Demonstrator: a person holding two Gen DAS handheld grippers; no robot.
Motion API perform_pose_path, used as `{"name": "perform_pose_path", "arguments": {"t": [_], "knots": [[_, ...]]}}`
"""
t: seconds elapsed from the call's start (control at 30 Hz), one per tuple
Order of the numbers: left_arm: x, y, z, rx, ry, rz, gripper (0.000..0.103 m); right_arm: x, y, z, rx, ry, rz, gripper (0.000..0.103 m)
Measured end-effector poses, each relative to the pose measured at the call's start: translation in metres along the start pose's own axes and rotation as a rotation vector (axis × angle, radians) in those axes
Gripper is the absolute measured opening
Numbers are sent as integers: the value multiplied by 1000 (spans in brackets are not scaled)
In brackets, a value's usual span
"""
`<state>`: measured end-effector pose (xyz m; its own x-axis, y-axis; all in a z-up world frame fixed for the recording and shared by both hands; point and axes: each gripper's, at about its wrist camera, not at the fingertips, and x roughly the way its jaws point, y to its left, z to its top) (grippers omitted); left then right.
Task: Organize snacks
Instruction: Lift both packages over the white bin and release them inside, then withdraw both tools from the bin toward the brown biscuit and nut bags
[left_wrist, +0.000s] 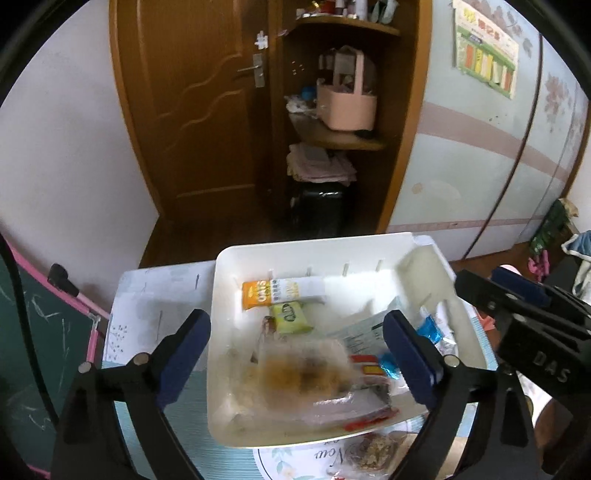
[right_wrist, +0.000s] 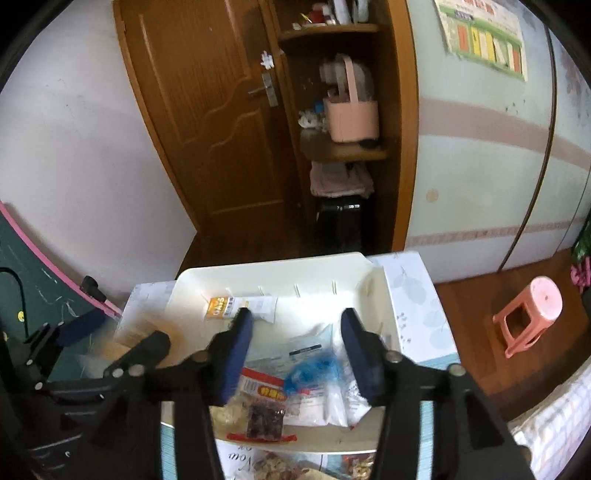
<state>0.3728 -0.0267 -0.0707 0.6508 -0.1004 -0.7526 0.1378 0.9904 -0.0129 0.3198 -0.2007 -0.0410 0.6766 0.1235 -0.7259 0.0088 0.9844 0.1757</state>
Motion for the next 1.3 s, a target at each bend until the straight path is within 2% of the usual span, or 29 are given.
{"name": "perform_pose_path", "arguments": {"t": [0.17,0.47,1.03,1.3], "knots": [[3,0,-6,-7,10,-4,94,-1,-2,-9,-1,23,7,55],[-23,-5,-16,3,-11,-14,94,-21,-4,-17,3,17,16,56],[-117,-20,-33,62,-116,6,94,-109,7,-36,-70,-69,9,56],[-159,-24,-47,70,-161,-29,96,-136,-2,-56,-115,-85,-11,56]]}}
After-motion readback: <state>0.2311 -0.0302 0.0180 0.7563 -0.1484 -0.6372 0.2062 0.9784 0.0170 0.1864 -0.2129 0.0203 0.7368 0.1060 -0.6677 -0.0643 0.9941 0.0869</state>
